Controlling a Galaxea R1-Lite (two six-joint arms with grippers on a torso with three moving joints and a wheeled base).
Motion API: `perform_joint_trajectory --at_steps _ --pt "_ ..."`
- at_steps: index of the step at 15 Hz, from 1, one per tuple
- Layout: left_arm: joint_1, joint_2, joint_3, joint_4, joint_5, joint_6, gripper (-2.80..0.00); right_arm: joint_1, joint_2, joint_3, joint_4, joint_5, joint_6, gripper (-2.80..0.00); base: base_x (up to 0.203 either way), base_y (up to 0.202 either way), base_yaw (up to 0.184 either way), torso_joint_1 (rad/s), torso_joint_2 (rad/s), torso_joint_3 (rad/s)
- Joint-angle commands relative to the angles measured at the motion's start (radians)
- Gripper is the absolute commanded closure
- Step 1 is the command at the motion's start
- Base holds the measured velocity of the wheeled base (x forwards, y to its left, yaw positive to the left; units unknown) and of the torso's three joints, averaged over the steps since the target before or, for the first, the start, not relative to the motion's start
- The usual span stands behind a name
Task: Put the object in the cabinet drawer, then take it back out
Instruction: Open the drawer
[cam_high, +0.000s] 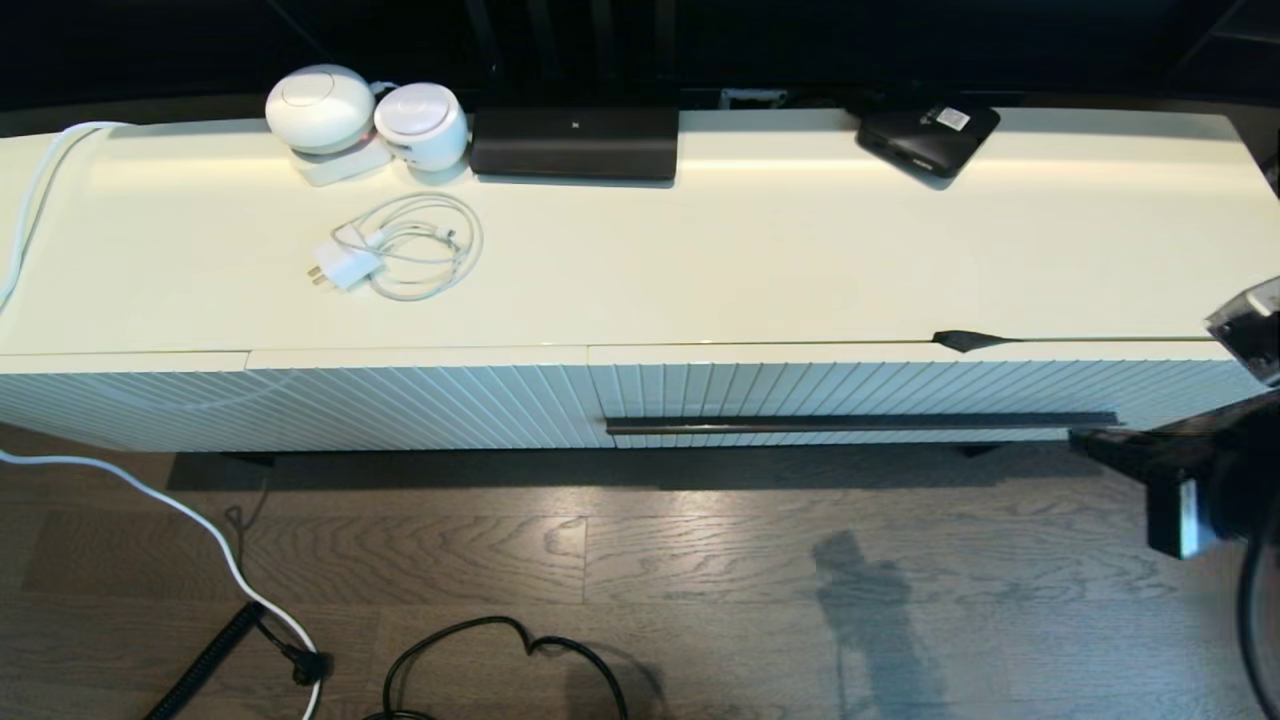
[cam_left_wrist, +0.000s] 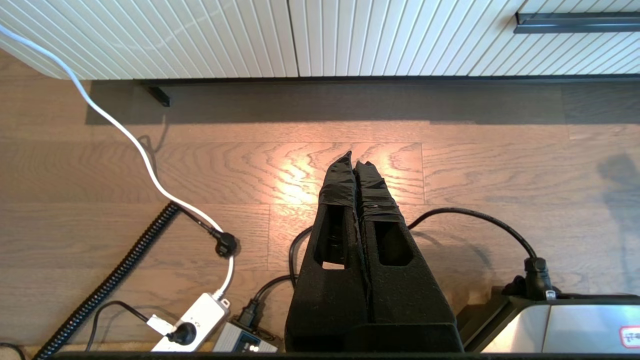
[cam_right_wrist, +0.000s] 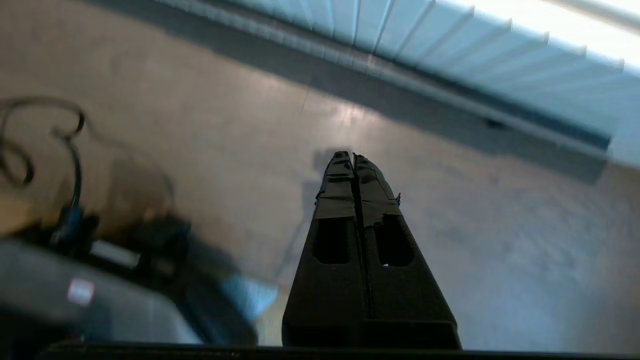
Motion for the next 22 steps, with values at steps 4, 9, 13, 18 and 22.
perform_joint_trajectory --at_steps 4,9,13,18,22 --pt "0.001 0.0 -0.001 0.0 0.0 -0.001 0.0 0.01 -0.328 -0.082 0.587 0.081 -0.051 0.0 0.0 0.0 0.0 0.0 0.0 0.0" --pt "-0.001 0.0 0.001 0.0 0.0 -0.001 0.0 0.004 -0.438 -0.093 0.74 0.125 -0.395 0.0 0.0 0.0 0.0 0.0 0.0 0.0" --pt "0.001 0.0 -0.001 0.0 0.0 -0.001 0.0 -0.019 -0.446 0.021 0.695 0.156 -0.694 0.0 0.0 0.0 0.0 0.0 0.0 0.0" --pt "0.0 0.0 -0.001 0.0 0.0 -0.001 0.0 -0.015 -0.342 0.074 0.538 0.169 -0.845 -2.8 0.0 0.0 0.0 0.0 0.0 0.0" --pt "0.001 0.0 -0.001 0.0 0.0 -0.001 0.0 -0.044 -0.207 0.084 0.47 0.164 -0.995 -2.8 0.0 0.0 0.0 0.0 0.0 0.0"
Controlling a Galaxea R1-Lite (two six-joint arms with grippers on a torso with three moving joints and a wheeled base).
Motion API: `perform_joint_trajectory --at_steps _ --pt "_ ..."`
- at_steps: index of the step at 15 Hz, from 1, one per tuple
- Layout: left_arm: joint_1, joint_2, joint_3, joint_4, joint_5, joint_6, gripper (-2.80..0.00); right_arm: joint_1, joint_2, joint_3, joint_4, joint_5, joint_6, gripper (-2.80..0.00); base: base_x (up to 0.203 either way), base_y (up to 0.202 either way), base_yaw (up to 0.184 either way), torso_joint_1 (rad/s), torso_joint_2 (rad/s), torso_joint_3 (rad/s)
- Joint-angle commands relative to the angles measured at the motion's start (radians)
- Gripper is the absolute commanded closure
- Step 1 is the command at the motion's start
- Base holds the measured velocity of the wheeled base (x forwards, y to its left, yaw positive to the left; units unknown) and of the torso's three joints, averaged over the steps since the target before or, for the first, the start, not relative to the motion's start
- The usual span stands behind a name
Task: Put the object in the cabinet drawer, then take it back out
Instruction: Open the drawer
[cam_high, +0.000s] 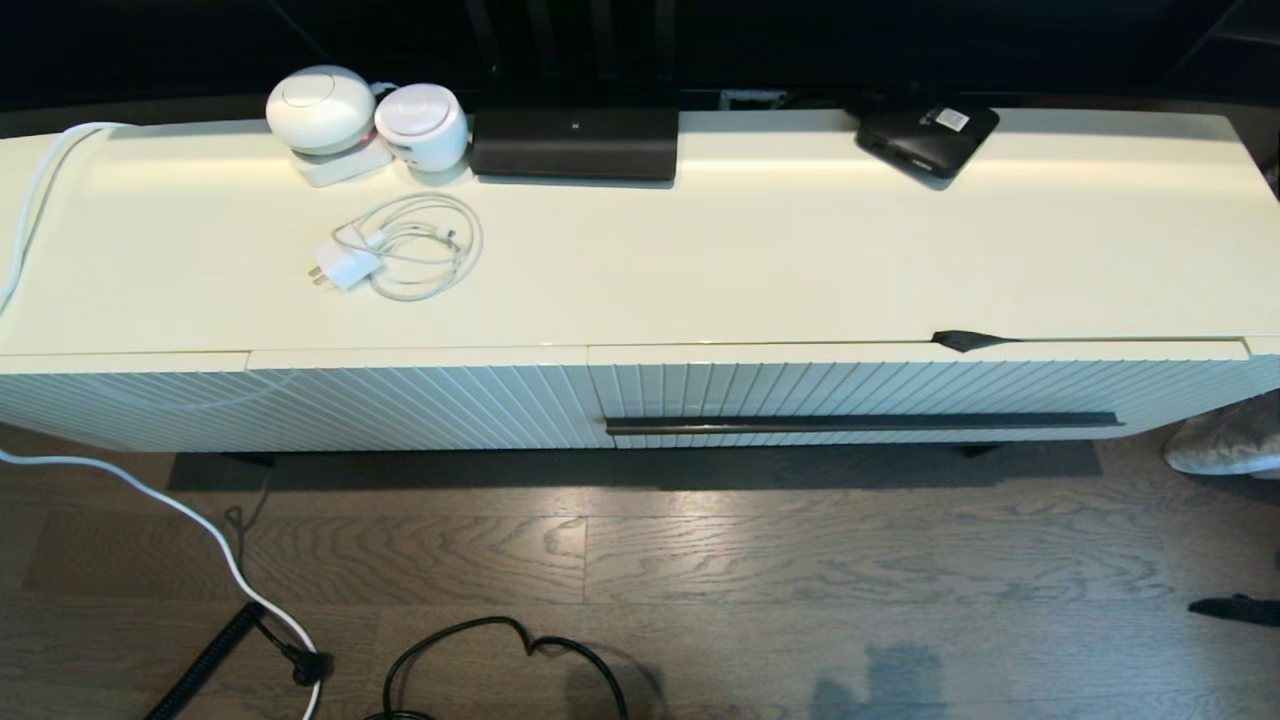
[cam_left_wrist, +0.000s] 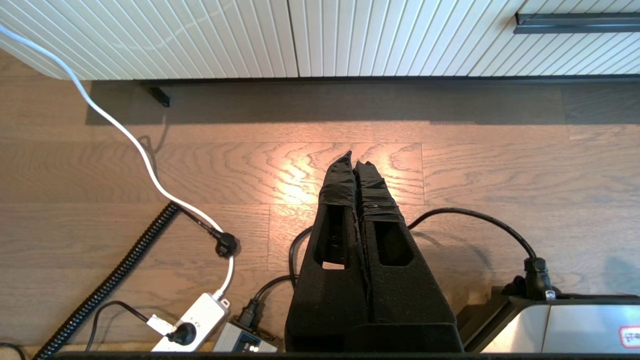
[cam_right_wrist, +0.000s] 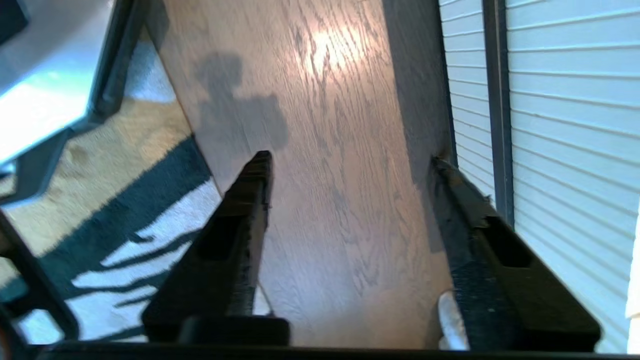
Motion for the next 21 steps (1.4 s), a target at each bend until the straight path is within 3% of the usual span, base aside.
perform_joint_trajectory --at_steps 1,6,16,21 --pt "0.001 0.0 0.0 0.0 0.0 0.0 0.0 -0.013 0.112 0.005 -0.023 0.002 -0.051 -2.8 0.0 0.0 0.0 0.0 0.0 0.0" --pt "0.0 0.0 0.0 0.0 0.0 0.0 0.0 -0.018 0.353 0.021 -0.183 0.02 -0.225 -2.8 0.0 0.0 0.0 0.0 0.0 0.0" --pt "0.0 0.0 0.0 0.0 0.0 0.0 0.0 0.024 0.721 -0.01 -0.567 0.013 -0.236 -2.8 0.0 0.0 0.0 0.0 0.0 0.0" --pt "0.001 0.0 0.0 0.0 0.0 0.0 0.0 0.016 0.8 -0.034 -0.64 0.011 -0.236 -2.8 0.0 0.0 0.0 0.0 0.0 0.0"
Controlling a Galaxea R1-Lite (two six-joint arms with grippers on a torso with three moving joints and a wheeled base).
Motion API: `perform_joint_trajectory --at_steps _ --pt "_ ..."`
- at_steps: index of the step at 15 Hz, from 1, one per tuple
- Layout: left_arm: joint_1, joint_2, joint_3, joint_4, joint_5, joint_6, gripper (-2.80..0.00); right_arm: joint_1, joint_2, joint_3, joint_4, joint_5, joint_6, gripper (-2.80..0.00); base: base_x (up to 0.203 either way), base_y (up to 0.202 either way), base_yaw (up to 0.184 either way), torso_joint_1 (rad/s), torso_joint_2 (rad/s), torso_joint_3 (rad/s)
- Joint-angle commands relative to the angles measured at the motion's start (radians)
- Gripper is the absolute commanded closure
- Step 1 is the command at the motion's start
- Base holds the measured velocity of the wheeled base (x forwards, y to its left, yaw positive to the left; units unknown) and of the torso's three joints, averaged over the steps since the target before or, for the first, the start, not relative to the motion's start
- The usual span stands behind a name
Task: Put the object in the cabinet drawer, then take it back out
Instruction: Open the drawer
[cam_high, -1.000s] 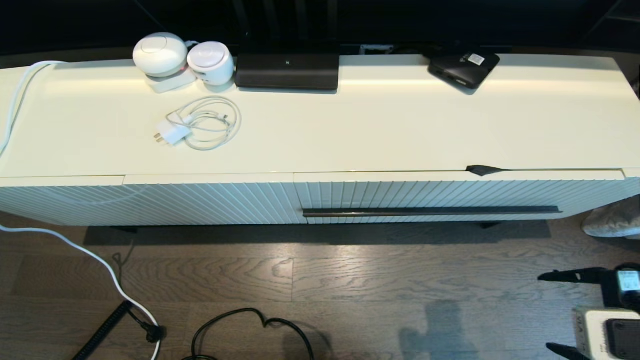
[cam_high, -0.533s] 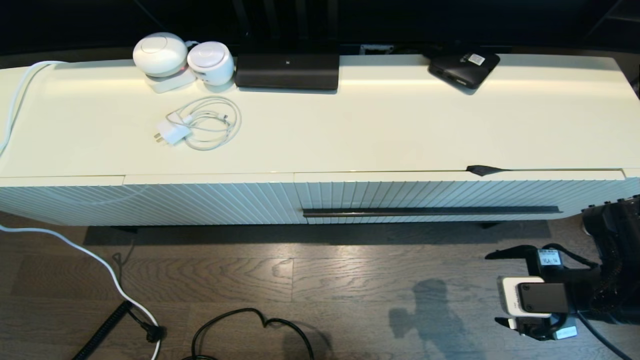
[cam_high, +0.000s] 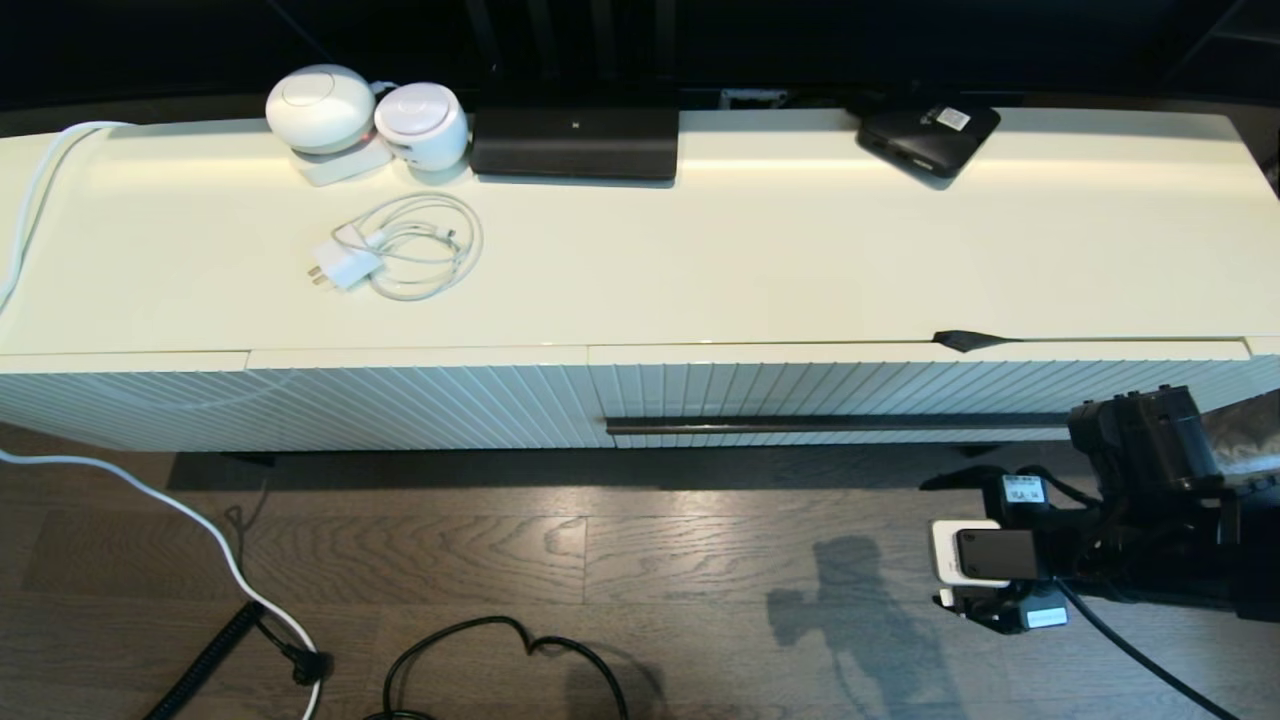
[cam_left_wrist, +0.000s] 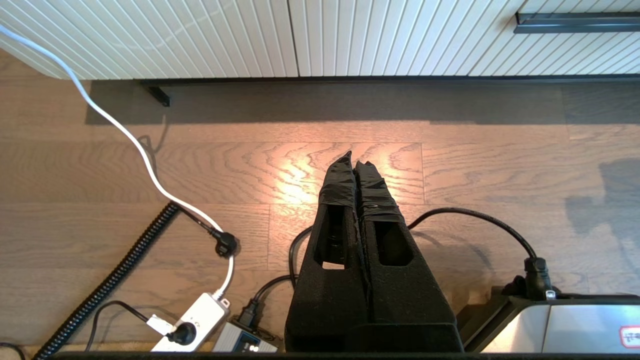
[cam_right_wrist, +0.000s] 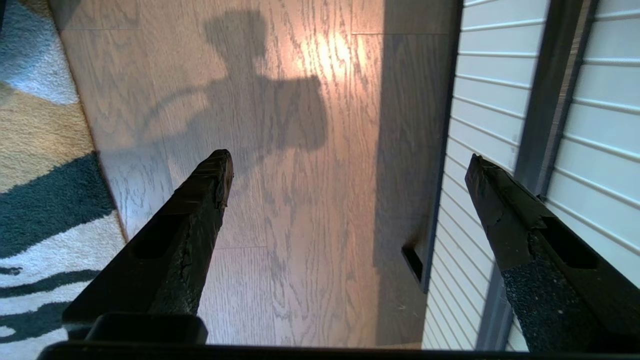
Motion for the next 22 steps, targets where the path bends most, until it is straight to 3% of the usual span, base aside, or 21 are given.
perform_joint_trajectory --at_steps 1,12,22 --pt "0.001 0.0 0.0 0.0 0.0 0.0 0.0 -0.001 0.049 -0.002 -0.015 0.001 -0.008 -2.8 0.0 0.0 0.0 0.0 0.0 0.0" --pt "-0.001 0.0 0.001 0.0 0.0 0.0 0.0 -0.033 0.151 -0.034 -0.156 -0.022 -0.017 -2.8 0.0 0.0 0.0 0.0 0.0 0.0" --pt "0.0 0.0 0.0 0.0 0.0 0.0 0.0 -0.047 0.189 -0.08 -0.237 -0.022 -0.08 -2.8 0.0 0.0 0.0 0.0 0.0 0.0"
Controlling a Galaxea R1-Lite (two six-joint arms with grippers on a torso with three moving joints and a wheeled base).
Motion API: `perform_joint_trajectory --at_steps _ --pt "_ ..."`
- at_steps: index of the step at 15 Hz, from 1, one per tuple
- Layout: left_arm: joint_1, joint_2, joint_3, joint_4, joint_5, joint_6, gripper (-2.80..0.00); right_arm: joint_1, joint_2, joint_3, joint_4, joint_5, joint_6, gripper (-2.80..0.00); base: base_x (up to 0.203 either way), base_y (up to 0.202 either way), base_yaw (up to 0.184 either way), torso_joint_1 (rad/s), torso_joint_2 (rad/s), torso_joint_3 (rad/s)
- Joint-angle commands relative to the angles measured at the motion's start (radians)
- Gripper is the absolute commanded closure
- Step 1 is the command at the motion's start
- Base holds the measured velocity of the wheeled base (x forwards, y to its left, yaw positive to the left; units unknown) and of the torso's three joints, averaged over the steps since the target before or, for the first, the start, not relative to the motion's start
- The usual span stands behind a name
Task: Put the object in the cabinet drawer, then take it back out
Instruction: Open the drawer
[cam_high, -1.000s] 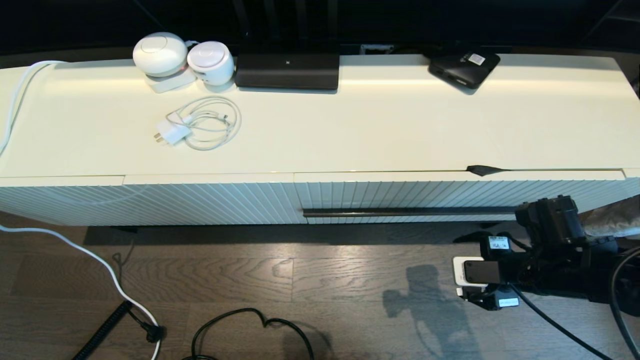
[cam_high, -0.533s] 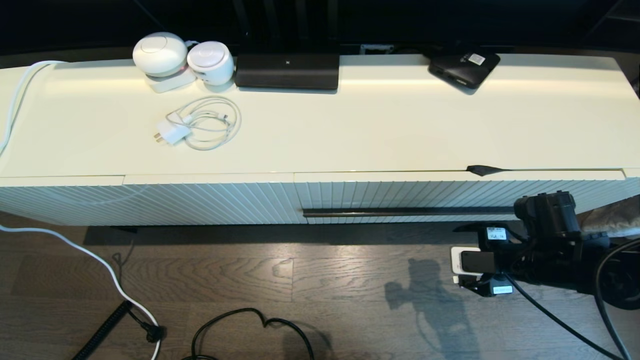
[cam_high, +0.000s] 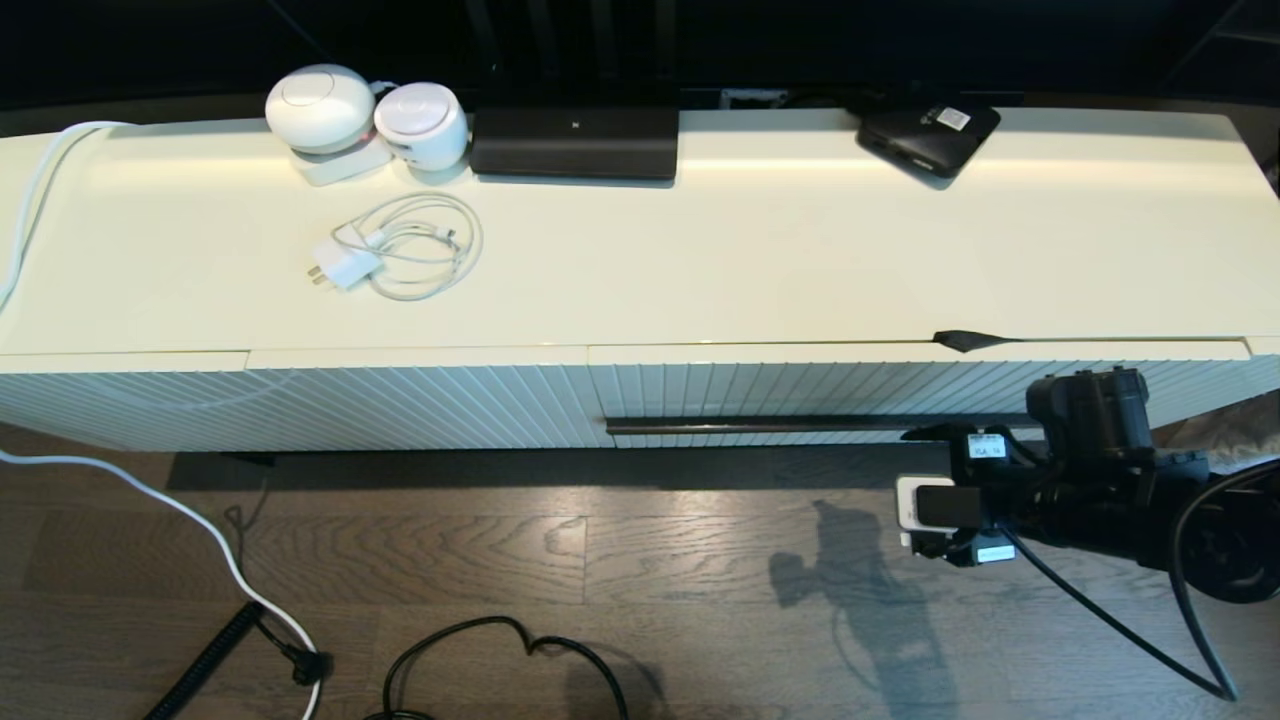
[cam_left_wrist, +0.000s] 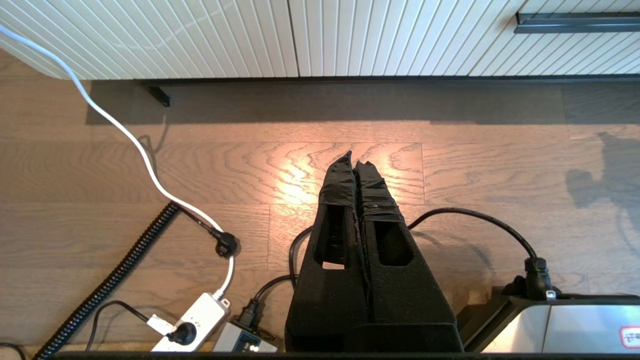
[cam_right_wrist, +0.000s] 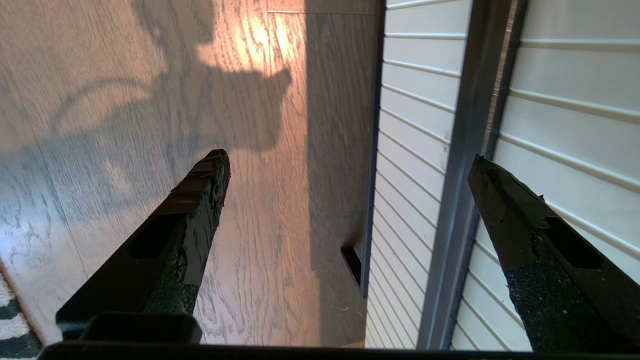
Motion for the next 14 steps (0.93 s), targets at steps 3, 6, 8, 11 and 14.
perform_joint_trajectory --at_steps 3,6,8,11,14 --pt "0.001 0.0 0.0 0.0 0.0 -0.001 0.0 0.001 0.042 -0.014 -0.004 0.0 -0.011 -2.8 0.0 0.0 0.0 0.0 0.0 0.0" --pt "0.001 0.0 0.0 0.0 0.0 -0.001 0.0 0.001 0.067 -0.04 -0.004 0.002 -0.014 -2.8 0.0 0.0 0.0 0.0 0.0 0.0" --pt "0.0 0.0 0.0 0.0 0.0 -0.001 0.0 0.0 0.081 -0.061 -0.005 0.002 -0.017 -2.8 0.0 0.0 0.0 0.0 0.0 0.0" --pt "0.001 0.0 0.0 0.0 0.0 -0.001 0.0 -0.003 0.069 -0.063 -0.016 0.005 -0.025 -2.8 0.0 0.0 0.0 0.0 0.0 0.0" --pt "0.001 0.0 0.0 0.0 0.0 -0.001 0.0 -0.003 0.071 -0.075 -0.039 0.009 -0.062 -2.8 0.0 0.0 0.0 0.0 0.0 0.0"
